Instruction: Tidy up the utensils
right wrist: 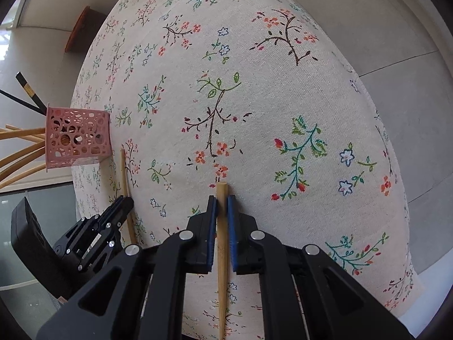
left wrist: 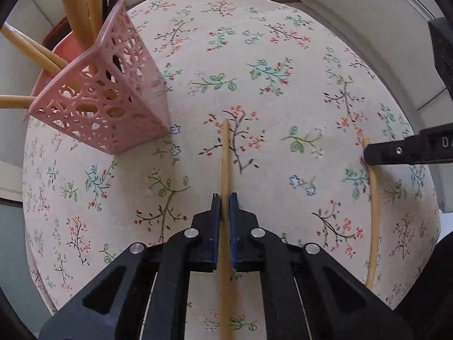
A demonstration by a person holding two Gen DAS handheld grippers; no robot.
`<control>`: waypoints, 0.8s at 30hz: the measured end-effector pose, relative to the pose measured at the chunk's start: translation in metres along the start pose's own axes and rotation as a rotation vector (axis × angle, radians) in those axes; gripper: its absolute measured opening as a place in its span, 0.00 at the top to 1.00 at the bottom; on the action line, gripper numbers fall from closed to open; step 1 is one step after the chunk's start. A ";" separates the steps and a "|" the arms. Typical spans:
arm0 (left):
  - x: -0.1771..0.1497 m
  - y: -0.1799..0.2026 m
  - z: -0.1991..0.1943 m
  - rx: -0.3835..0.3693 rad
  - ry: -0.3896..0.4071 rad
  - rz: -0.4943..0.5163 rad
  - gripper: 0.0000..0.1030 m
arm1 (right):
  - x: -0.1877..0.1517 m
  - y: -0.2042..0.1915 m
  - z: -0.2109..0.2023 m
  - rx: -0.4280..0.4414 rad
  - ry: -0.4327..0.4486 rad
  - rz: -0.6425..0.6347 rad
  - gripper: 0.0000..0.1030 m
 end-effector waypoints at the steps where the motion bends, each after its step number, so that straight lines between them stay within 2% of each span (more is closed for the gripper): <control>1: -0.003 0.002 -0.004 -0.039 -0.007 0.001 0.95 | -0.002 0.000 0.000 -0.001 0.004 -0.005 0.92; 4: -0.020 0.010 -0.034 -0.073 0.059 0.014 0.95 | -0.009 0.002 -0.003 0.011 0.008 0.003 0.92; 6: -0.027 0.007 -0.061 -0.100 0.135 -0.005 0.95 | -0.015 0.002 -0.009 0.036 0.036 -0.009 0.92; 11: -0.049 -0.016 -0.122 -0.185 0.307 -0.110 0.95 | -0.040 -0.019 -0.045 0.114 0.150 -0.135 0.92; 12: -0.055 -0.003 -0.131 -0.191 0.337 -0.129 0.95 | -0.047 -0.025 -0.053 0.118 0.177 -0.168 0.92; 16: -0.066 -0.017 -0.158 -0.197 0.445 -0.193 0.95 | -0.075 -0.051 -0.088 0.154 0.279 -0.301 0.92; 24: -0.085 -0.047 -0.217 -0.147 0.588 -0.268 0.95 | -0.118 -0.115 -0.146 0.173 0.415 -0.491 0.92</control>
Point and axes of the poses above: each gripper's, at about its wrist camera, not at the fingertips, and z roughly the way its jaws point, y to its right, x to its top, the point moved 3 cm from there along z, roughly the way its jaws point, and after that the axes turned 8 degrees about x, right-handed, at the moved point
